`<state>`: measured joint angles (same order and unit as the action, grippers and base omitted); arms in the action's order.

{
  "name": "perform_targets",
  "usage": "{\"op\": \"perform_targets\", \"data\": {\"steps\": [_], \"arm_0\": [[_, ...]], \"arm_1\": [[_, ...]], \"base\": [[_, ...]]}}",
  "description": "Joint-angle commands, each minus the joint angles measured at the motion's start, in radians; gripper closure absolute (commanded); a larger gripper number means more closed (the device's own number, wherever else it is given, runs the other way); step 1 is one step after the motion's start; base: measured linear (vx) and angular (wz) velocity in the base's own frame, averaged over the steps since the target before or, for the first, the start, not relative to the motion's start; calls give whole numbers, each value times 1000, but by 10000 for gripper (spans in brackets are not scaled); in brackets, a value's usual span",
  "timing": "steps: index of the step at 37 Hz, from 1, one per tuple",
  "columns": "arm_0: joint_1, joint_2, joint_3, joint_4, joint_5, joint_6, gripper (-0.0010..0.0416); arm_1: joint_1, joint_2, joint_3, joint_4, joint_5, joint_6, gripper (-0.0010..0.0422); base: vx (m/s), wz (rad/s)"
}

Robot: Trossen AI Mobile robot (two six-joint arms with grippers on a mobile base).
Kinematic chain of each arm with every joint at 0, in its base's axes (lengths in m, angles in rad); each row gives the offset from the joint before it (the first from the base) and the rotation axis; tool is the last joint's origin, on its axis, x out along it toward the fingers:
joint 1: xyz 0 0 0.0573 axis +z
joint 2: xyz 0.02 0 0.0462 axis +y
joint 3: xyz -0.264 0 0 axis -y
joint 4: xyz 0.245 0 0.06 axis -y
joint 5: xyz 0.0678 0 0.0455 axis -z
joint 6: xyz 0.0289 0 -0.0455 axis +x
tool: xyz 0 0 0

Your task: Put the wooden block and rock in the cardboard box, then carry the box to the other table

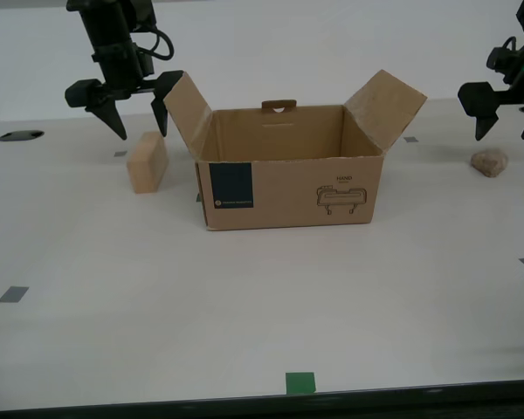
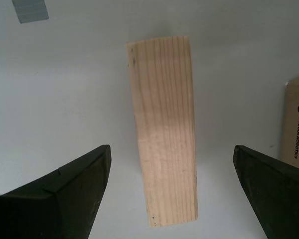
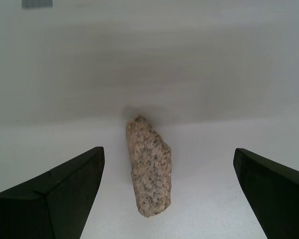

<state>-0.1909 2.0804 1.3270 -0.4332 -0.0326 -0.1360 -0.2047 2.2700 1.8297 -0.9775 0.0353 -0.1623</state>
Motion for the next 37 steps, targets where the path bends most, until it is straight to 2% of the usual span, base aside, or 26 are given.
{"op": "perform_targets", "data": {"steps": [1,13,20,29,37], "arm_0": [[3,12,-2,-17,-6,-27,45],[22,24,-38,38,-6,-78,36],[22,24,-72,71,-6,-87,51],[22,24,-128,172,-5,-110,52],[22,24,-130,176,-5,-111,51]], "arm_1": [[-2,0,1,0,-2,-2,78],[-2,0,0,3,-2,-2,78],[-3,0,0,5,-2,-2,78],[-5,0,0,5,-2,-2,78],[-5,0,-23,27,-3,0,78]], "base": [[0,0],[0,0],[0,0],[0,0],[0,0]]}}
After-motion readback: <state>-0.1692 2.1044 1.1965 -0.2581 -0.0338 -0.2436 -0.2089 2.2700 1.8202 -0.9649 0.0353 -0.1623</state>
